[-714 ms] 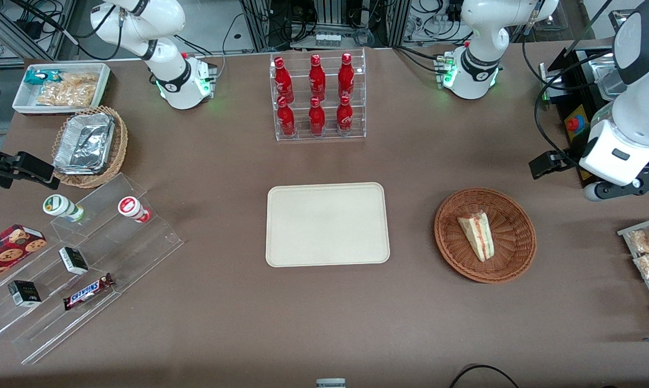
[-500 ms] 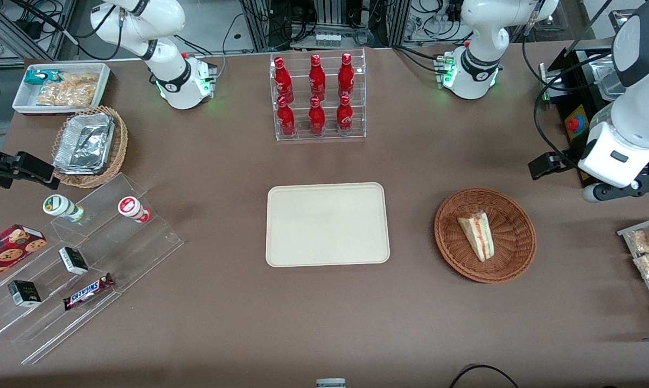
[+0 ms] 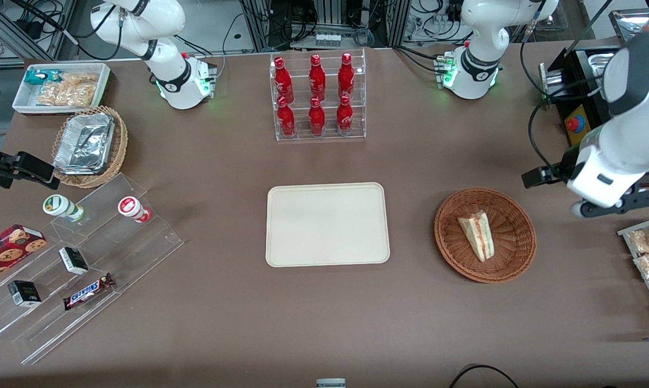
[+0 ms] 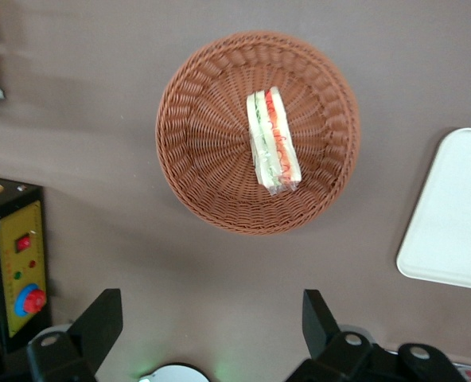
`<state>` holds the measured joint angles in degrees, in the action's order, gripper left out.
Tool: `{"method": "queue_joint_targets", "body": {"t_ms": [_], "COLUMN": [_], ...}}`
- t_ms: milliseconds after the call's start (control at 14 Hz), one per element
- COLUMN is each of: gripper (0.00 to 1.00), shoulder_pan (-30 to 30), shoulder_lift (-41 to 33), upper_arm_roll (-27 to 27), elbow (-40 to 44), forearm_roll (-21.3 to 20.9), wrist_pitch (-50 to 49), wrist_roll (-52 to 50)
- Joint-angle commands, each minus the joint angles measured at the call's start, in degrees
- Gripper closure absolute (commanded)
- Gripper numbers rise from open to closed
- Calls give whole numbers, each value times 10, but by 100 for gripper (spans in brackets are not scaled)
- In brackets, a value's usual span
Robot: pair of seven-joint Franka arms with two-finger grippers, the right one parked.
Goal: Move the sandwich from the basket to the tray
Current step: 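Move the left gripper down over the sandwich in the wicker basket, then close the left gripper on the sandwich wedge and lift it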
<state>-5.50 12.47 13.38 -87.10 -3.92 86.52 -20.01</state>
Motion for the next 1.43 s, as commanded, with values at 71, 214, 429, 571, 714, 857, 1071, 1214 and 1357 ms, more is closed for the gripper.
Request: {"method": "queue_joint_targets", "body": {"t_ms": [71,214,429,571,714,857,1071,1214,1357], "gripper": [0,0,0,0,0,0,0,0,9], "shoulder_pan": [-1,-15,-9,-2,0,11,9,8,8], "shoulder_lift": [92,111,139,154,170,189,203,208,212], "upper_arm_roll": [2,2,3,4,5,6,4,3,3], "elbow": [0,-28,-69,-108,-140,-141,-142,-144,-147], "forearm_roll": [-7,4,18,16,16,16,15,15,13], "wrist_pitch": [80,127,220,289,358,373,372,371,372], "wrist_roll": [-118,-136,-182,-206,-207,-207,-206,-206,-206]}}
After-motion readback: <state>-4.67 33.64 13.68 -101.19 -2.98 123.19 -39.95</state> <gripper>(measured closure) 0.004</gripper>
